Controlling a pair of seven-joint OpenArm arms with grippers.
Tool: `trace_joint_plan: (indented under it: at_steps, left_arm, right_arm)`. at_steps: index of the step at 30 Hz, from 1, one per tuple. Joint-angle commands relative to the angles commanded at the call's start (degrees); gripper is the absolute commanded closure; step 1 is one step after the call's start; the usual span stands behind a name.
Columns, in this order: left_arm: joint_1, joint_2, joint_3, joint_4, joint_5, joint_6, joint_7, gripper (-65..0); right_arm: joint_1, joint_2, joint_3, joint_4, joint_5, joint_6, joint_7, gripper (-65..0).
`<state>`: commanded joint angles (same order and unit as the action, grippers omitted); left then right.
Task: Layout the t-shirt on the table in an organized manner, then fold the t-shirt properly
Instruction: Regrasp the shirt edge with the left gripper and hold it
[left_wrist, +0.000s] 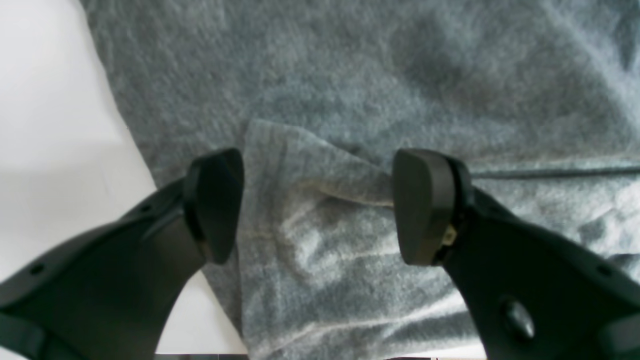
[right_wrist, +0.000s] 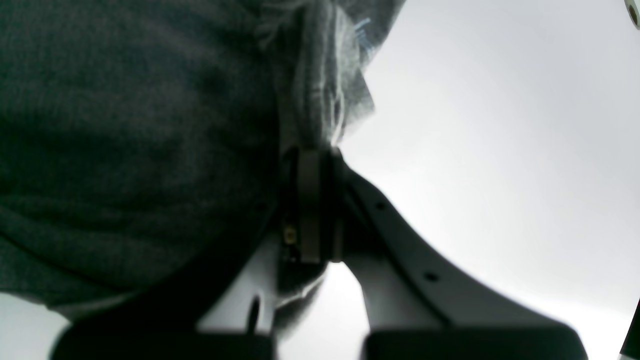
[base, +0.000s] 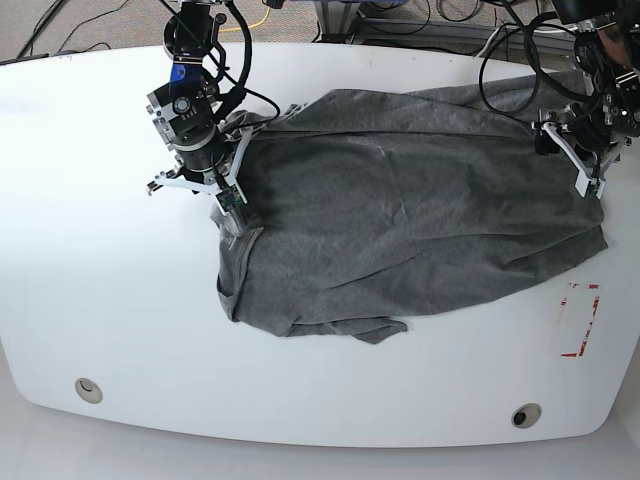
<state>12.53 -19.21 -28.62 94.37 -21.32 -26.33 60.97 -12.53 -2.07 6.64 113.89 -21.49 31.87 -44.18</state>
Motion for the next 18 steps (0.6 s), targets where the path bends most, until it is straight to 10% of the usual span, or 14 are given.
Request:
trace_joint_plan:
  at_steps: [18]
  left_arm:
    - [0.26,0.09,0.0,0.0,0.18,0.18,0.0,-34.6]
  right_arm:
    - [0.0,0.0,0.0,0.0,0.0,0.0,0.0,0.0]
